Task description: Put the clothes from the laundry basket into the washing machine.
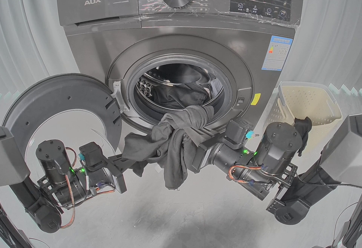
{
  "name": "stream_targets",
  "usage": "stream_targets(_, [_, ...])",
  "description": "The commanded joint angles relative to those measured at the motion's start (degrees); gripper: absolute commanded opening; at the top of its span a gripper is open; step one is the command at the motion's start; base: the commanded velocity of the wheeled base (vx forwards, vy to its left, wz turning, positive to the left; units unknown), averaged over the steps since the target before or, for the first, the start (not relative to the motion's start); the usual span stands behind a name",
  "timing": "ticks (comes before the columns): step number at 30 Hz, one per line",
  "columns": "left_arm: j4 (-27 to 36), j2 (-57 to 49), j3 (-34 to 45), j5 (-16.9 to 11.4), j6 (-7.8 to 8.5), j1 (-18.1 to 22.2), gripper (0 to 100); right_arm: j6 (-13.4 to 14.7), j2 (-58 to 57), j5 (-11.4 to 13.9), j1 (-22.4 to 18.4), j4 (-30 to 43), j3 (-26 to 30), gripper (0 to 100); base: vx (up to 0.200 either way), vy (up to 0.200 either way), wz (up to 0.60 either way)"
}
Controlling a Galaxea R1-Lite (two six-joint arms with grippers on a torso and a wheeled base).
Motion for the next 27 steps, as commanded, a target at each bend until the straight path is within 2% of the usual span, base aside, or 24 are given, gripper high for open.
stream_targets(1, [0.1,-7.0,1.5,-0.3,-0.13,0.1,0,-0.6,3.4,0.0,0.0,-1.3,0.1,0,0.0,0.0,0.0])
stream_targets(23, [0.1,-6.5,-0.2,0.0,-0.48,-0.8,0,-0.4,5.0,0.0,1.0,-4.4,2.7,0,0.0,0.0,0.0])
stream_targets(24, [0.1,-6.4,-0.2,0.0,-0.48,-0.8,0,-0.4,5.1,-0.1,1.0,-4.5,2.9,100,0.0,0.0,0.0])
stream_targets(27, [0.1,-6.4,-0.6,0.0,-0.56,-0.8,0,-0.5,5.0,0.0,1.0,-4.5,3.4,100,0.0,0.0,0.0])
